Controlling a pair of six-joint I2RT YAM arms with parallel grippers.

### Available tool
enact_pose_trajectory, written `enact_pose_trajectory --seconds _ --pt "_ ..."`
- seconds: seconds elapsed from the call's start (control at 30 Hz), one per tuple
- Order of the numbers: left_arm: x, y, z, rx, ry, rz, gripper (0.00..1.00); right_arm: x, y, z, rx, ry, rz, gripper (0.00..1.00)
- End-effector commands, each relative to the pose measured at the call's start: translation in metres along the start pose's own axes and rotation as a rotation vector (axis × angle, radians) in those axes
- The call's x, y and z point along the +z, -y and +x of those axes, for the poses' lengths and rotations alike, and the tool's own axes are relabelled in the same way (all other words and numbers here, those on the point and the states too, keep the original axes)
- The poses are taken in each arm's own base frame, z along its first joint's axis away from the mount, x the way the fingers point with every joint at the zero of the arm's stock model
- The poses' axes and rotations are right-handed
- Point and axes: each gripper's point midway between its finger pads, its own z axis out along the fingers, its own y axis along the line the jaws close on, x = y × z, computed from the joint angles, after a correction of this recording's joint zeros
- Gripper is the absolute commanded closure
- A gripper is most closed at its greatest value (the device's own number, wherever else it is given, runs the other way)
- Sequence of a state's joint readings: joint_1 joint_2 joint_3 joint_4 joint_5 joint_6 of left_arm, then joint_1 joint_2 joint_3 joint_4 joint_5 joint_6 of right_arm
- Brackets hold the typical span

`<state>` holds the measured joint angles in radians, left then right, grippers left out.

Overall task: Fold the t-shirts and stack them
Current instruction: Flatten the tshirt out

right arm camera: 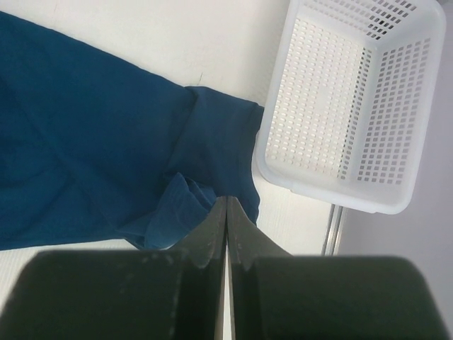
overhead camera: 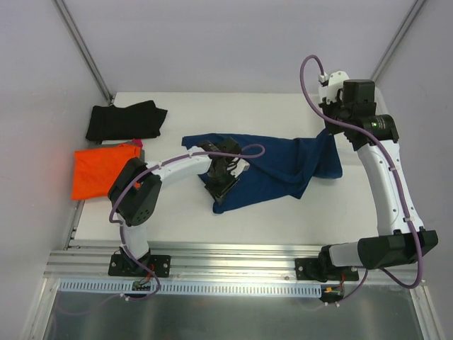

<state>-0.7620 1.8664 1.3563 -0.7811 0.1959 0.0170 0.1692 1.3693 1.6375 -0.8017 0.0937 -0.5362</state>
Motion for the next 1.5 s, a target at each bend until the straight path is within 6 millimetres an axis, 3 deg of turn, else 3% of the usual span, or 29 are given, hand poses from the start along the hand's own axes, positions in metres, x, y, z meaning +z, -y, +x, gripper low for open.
enact_pose_trajectory --seconds 0.0,0.2,0.5,0.87,1.47 --pt "-0.013 -0.005 0.0 0.011 0.033 -0.029 0.7 -0.015 0.007 -0.013 -0.001 0.072 0.031 0.99" --pt "-0.027 -0.012 -0.01 0.02 0.081 -0.086 0.72 -0.015 0.006 -0.014 -0.001 0.074 0.03 0.99" --pt "-0.036 -0.01 -0.002 0.041 0.076 -0.095 0.74 -0.013 0.009 -0.017 -0.002 0.082 0.04 0.99" --pt "0.002 -0.004 0.035 0.022 -0.057 -0.02 0.69 -0.01 0.009 -0.021 -0.002 0.083 0.039 0.99" --pt "0.019 -0.001 0.024 0.002 -0.083 0.007 0.69 -0.01 0.013 -0.015 -0.005 0.069 0.051 0.99"
